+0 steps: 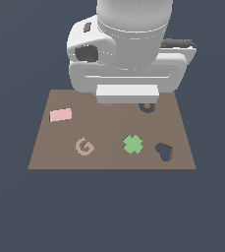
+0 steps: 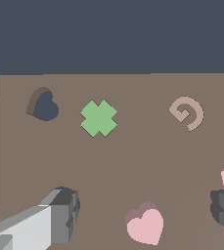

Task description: Insert a designated object into the corresponding slot on a board.

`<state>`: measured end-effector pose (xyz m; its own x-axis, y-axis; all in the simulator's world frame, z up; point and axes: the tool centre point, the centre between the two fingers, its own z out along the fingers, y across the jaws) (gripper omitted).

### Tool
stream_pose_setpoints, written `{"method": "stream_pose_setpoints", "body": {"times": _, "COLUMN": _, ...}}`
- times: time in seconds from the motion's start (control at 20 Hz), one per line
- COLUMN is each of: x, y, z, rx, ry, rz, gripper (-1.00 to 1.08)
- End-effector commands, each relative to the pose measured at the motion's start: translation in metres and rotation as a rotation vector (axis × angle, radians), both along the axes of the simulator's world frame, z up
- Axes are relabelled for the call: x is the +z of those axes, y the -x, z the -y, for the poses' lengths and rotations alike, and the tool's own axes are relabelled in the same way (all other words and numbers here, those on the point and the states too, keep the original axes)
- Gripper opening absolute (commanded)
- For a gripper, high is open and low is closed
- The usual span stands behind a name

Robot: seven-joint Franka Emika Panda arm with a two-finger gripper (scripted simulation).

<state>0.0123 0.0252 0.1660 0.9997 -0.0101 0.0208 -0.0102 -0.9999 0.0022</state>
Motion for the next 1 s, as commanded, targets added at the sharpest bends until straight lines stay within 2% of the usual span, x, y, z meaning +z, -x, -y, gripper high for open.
{"method": "stream_pose_setpoints", "body": {"times": 0.0, "x": 0.0, "y": 0.0, "z": 0.0, "rx": 0.0, "ry": 0.0, "rz": 0.0, "gripper": 1.0}}
{"method": "stream_pose_setpoints", "body": {"times": 0.5, "x": -0.018, "y": 0.016, "z": 0.007, "rx": -0.045, "ry": -0.001, "rz": -0.003, "gripper": 1.0}}
{"method": "stream_pose_setpoints", "body": {"times": 0.95, "x": -0.065, "y": 0.059, "z": 0.023, "rx": -0.169, "ry": -0.002, "rz": -0.011, "gripper": 1.0}}
